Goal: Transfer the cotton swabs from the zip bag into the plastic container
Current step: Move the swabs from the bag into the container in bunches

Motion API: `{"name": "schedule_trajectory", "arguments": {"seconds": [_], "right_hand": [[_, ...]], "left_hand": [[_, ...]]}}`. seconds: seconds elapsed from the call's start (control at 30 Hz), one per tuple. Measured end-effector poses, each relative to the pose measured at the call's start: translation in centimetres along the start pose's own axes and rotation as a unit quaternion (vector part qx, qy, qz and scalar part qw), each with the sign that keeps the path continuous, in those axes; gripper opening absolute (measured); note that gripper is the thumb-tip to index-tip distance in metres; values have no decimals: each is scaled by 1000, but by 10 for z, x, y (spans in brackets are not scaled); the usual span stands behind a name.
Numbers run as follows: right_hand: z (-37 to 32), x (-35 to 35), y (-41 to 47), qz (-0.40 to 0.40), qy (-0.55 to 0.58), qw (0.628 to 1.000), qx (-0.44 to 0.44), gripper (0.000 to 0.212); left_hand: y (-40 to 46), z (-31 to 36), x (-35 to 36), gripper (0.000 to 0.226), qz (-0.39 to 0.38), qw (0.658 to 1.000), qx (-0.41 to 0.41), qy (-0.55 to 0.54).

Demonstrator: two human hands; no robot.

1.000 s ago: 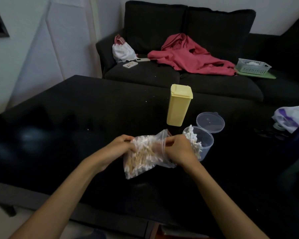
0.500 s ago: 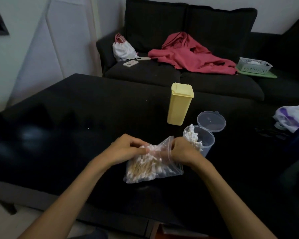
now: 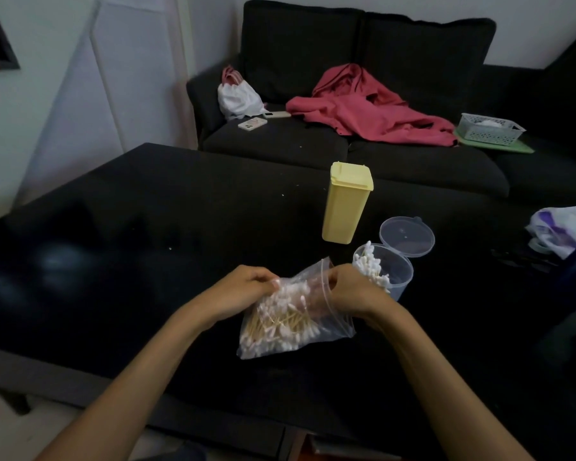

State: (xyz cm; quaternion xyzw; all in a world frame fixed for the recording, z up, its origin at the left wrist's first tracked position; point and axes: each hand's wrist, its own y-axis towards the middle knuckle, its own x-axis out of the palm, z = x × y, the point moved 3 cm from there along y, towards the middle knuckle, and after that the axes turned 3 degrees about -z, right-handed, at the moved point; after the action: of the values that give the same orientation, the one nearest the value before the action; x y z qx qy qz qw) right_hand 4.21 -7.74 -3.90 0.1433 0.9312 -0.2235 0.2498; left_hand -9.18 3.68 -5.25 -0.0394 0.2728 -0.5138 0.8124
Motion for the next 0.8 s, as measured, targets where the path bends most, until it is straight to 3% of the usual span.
{"name": "schedule_trajectory", "arguments": {"seconds": [0.13, 0.37, 0.5, 0.57, 0.8], "right_hand": [[-3, -9, -3, -15, 13, 1000, -12, 8], [-6, -8, -10, -36, -25, 999, -28, 9], [-2, -6, -2, -1, -77, 997, -11, 5], [-1, -6, 0, -6, -94, 995, -11, 2], [-6, -20, -16, -41, 36, 998, -17, 10]], "left_hand": [[1, 0, -6, 17, 35, 999, -26, -22], [1, 2, 2, 25, -42, 997, -50, -32], [0, 2, 9, 43, -60, 997, -1, 47], [1, 3, 11, 40, -44, 998, 15, 50], [3, 7, 3, 28, -43, 999, -8, 14]]}}
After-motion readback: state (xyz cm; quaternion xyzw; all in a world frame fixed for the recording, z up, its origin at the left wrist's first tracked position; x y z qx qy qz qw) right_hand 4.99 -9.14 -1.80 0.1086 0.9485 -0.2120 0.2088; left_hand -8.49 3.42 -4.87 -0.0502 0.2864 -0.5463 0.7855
